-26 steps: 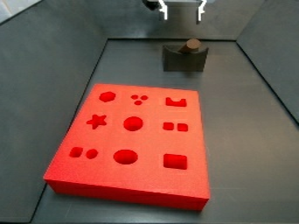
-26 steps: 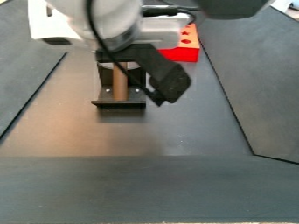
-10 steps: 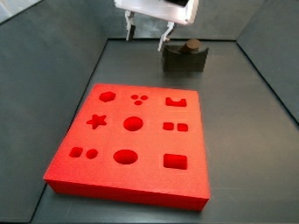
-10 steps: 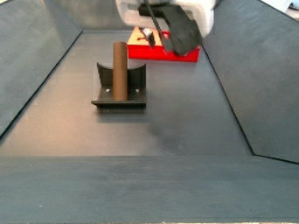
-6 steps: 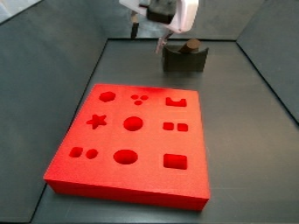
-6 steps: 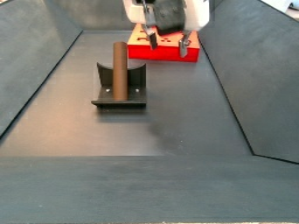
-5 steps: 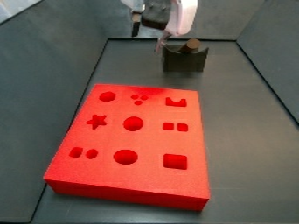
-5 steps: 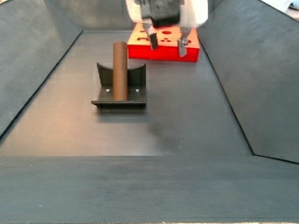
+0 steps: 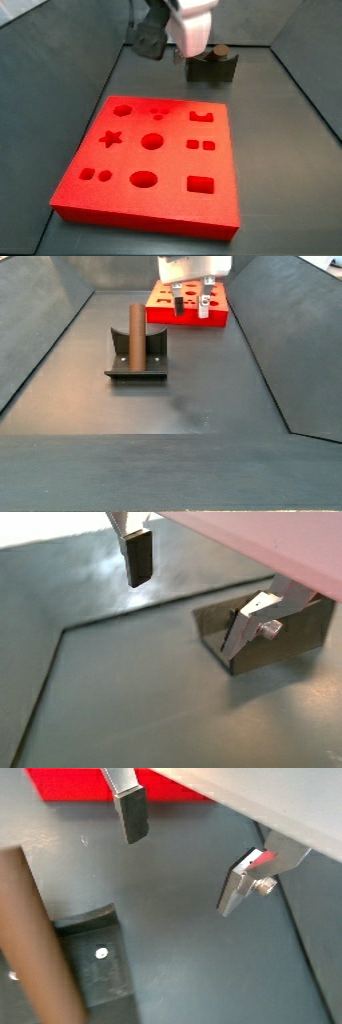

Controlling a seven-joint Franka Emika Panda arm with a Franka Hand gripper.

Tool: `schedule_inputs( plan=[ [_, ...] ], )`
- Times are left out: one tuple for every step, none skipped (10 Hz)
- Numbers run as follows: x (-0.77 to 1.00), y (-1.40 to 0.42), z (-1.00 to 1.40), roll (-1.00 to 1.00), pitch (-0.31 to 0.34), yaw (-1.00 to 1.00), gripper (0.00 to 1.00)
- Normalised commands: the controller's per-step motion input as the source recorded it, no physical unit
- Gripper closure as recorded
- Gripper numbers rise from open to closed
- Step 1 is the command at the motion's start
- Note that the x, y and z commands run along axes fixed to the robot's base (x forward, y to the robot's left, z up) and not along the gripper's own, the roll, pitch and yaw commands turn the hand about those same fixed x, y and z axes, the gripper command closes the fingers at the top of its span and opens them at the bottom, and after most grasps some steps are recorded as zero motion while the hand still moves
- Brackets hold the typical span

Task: Pick up the oval object. Move up. Place the oval object on the fixture. Regrasp the oval object. Move to above the board. Insert the oval object.
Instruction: Regrasp the oval object.

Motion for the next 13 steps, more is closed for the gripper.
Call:
schedule_inputs(
  plan=[
    [-0.03, -0.01, 0.0, 1.0, -0.041, -0.99, 0.0],
    [-0.03, -0.01, 0.0, 1.0, 0.014, -1.0, 0.0],
    [-0.02, -0.02, -0.01, 1.0, 0.155, -0.99, 0.0],
    [-0.01, -0.02, -0.02, 1.0, 0.295, -0.98, 0.0],
    [0.01, -0.01, -0.05, 0.93, 0.533, -0.85, 0.0],
    [0.02, -0.02, -0.05, 0.8, 0.616, -0.7, 0.0],
    [0.04, -0.02, -0.04, 0.55, 0.735, -0.36, 0.0],
    [0.07, -0.02, -0.03, 0.39, 0.769, -0.12, 0.0],
    [0.08, -0.02, -0.03, 0.29, 0.744, 0.1, 0.0],
    [0.07, -0.04, -0.02, 0.23, 0.698, 0.26, 0.0],
    [0.07, -0.06, 0.0, 0.18, 0.59, 0.42, 0.0],
    [0.07, -0.05, -0.01, 0.16, 0.465, 0.49, 0.0],
    [0.07, -0.04, -0.02, 0.14, 0.276, 0.54, 0.0]
  ],
)
